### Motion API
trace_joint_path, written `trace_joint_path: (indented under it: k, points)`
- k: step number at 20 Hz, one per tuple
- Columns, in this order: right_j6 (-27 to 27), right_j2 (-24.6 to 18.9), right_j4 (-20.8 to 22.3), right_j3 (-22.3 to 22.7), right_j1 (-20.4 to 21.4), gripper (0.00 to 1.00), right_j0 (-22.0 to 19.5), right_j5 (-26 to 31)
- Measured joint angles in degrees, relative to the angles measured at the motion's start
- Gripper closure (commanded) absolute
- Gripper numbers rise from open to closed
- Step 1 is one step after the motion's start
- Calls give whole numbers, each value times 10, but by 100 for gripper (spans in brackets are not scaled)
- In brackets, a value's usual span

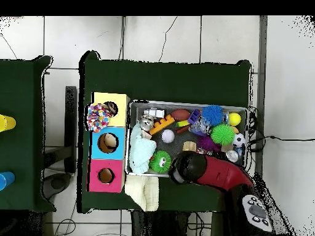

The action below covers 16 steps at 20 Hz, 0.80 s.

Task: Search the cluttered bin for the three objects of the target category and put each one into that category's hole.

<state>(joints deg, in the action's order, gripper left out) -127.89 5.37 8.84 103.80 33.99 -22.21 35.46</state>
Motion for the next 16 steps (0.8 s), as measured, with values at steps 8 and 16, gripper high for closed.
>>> trace_joint_path:
  k: [8,16]
  points:
    - [0,0,0,-66,-68,0,0,0]
    - [0,0,0,-100,-82,0,-5,0]
